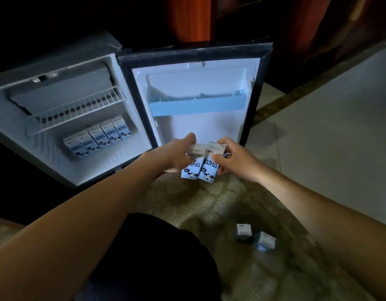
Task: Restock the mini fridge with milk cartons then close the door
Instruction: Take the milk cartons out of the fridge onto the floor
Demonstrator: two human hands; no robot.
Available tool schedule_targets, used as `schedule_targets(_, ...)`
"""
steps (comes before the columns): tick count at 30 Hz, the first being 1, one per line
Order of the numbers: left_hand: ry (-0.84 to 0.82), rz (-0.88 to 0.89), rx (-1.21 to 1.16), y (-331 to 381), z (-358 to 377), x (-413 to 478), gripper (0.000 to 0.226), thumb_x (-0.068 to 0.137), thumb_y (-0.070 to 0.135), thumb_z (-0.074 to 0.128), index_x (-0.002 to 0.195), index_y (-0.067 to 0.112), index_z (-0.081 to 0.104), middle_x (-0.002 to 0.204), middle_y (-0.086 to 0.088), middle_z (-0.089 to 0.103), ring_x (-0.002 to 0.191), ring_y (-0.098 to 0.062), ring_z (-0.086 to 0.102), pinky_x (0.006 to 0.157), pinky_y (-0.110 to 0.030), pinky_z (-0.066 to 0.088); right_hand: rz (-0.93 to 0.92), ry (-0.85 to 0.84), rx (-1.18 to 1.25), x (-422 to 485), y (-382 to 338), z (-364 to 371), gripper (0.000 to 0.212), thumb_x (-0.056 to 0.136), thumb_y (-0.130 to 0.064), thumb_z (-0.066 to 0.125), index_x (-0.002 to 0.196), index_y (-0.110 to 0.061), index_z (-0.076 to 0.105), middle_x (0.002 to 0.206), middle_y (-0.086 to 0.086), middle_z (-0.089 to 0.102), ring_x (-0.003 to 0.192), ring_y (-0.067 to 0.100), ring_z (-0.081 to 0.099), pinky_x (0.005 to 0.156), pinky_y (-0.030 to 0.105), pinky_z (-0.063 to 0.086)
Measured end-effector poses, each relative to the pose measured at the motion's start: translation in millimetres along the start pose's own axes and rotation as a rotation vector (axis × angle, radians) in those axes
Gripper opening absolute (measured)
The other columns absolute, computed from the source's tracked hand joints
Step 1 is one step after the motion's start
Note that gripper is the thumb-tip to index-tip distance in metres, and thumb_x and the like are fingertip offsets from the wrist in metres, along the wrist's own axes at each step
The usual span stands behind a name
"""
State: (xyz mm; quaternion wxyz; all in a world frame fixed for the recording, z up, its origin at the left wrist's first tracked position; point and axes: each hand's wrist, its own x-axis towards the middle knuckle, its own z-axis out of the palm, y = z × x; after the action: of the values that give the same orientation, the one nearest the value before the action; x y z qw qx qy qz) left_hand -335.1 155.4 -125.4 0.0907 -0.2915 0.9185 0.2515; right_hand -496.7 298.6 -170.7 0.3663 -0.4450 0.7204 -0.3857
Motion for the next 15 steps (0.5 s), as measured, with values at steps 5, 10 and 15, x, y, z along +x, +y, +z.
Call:
schedule_targets(5,-0.087,0.008,0.133,33.1,23.9,29.6,0.027,0.097,0.028,0.058,0.113,0.017,0.038,0.101,-0.006,0.057,0.088,-0.028,0.058,0.067,-0.037,0.044,0.052,0.072,-0.011,-12.7,45.8,-13.3,0.029,0.093,-0.035,0.067,0.116,-0.028,0.052,0.105,-0.003,0.071,0.080,0.014,0.074,0.076,0.050,0.061)
schedule_targets(10,-0.093,-0.020,0.053,50.6,80.7,48.7,0.032,0.094,0.028,0.062,0.110,0.016,0.037,0.104,-0.006,0.058,0.087,-0.026,0.055,0.071,-0.038,0.043,0.132,0.076,-0.123,-25.3,88.8,-23.5,0.029,0.088,-0.040,0.072,0.109,-0.029,0.054,0.101,-0.010,0.066,0.088,0.009,0.069,0.077,0.044,0.062)
schedule_targets(15,-0.098,-0.100,-0.055,56.0,160.6,58.8,0.056,0.087,0.027,0.073,0.128,0.015,0.039,0.113,-0.009,0.062,0.098,-0.027,0.064,0.080,-0.043,0.057,0.220,0.092,-0.180,-43.9,142.0,-23.9,0.026,0.088,-0.032,0.074,0.104,-0.027,0.055,0.100,-0.008,0.067,0.091,0.010,0.068,0.075,0.040,0.061)
